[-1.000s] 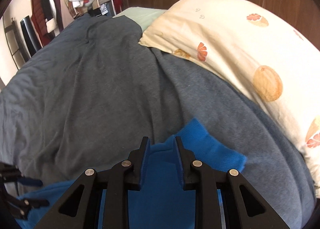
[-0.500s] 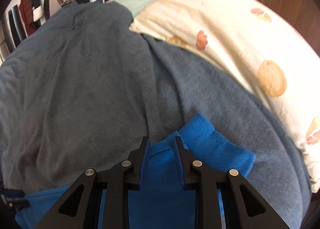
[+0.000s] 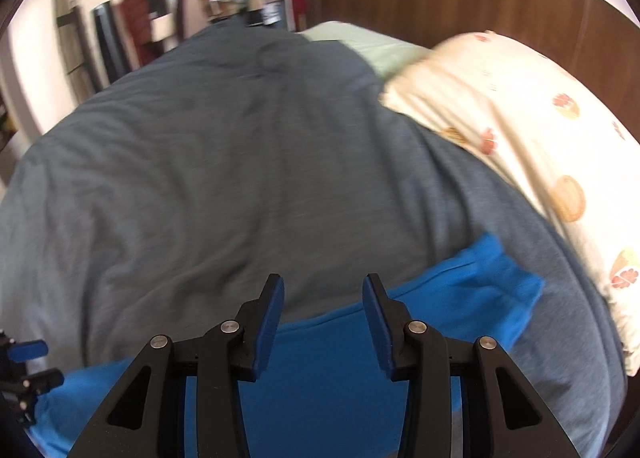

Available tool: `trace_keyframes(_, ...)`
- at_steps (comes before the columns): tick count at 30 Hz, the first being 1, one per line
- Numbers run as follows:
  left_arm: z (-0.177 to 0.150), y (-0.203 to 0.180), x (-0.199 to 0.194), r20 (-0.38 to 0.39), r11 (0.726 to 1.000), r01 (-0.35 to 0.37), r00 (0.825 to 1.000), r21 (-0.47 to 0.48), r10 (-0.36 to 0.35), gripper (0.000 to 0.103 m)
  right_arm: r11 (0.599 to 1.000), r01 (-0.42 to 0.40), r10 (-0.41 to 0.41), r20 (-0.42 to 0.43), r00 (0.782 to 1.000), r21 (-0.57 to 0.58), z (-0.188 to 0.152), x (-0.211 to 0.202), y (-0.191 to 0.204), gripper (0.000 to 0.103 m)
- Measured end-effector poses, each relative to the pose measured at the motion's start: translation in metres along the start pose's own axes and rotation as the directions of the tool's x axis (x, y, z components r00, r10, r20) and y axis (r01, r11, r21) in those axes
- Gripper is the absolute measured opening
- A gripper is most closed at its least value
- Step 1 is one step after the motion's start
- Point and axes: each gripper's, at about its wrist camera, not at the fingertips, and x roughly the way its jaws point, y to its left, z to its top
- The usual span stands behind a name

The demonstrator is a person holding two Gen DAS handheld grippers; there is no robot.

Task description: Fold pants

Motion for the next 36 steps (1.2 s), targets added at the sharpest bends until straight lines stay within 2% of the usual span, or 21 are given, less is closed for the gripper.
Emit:
trace_keyframes(6,-0.052,0.026,-0.018,0.005,0.984,-0.089,0.996,-0.156,0.091,0.045,0.986,-0.137,0.135,-0.028,0.991,-0.091,-0.012,-0.012,0.058,0.041)
trace_keyframes(10,-0.089,0.048,-0.026,0.001,0.951,-0.148,0.988,-0.273,0.155,0.045,0.968,-0.197,0.191,-0.050,0.980,-0.157,-0.024,-0.017,0.092,0.041)
trace_keyframes(15,-0.126,0.062,-0.028,-0.008,0.913,-0.156,0.986,-0.377,0.165,0.050,0.943,-0.252,0.238,-0.091,0.967,-0.219,-0.045,-0.018,0.126,0.041)
trace_keyframes(20,-0.150,0.076,-0.021,0.009,0.882,-0.117,0.991,-0.456,0.135,0.050,0.918,-0.303,0.270,-0.155,0.950,-0.257,-0.066,-0.014,0.153,0.041)
trace_keyframes(23,-0.158,0.084,-0.015,0.041,0.865,-0.050,0.996,-0.499,0.081,0.051,0.906,-0.315,0.273,-0.176,0.946,-0.284,-0.078,-0.017,0.165,0.041)
trace_keyframes(25,-0.164,0.089,-0.007,0.054,0.851,0.013,0.998,-0.524,0.019,0.051,0.898,-0.321,0.274,-0.190,0.943,-0.300,-0.085,-0.018,0.173,0.041)
trace_keyframes(28,-0.169,0.092,-0.001,0.074,0.840,0.056,0.997,-0.540,-0.019,0.051,0.891,-0.329,0.276,-0.203,0.939,-0.313,-0.092,-0.022,0.179,0.041)
trace_keyframes(33,-0.172,0.091,0.009,0.107,0.839,0.119,0.992,-0.531,-0.074,0.050,0.884,-0.332,0.273,-0.212,0.938,-0.330,-0.102,-0.027,0.185,0.041)
trace_keyframes(35,-0.173,0.091,0.017,0.111,0.827,0.157,0.987,-0.539,-0.115,0.050,0.883,-0.333,0.272,-0.219,0.937,-0.330,-0.105,-0.027,0.186,0.041)
trace_keyframes(36,-0.175,0.092,0.020,0.114,0.820,0.166,0.986,-0.547,-0.124,0.046,0.884,-0.334,0.271,-0.222,0.937,-0.328,-0.108,-0.028,0.186,0.041)
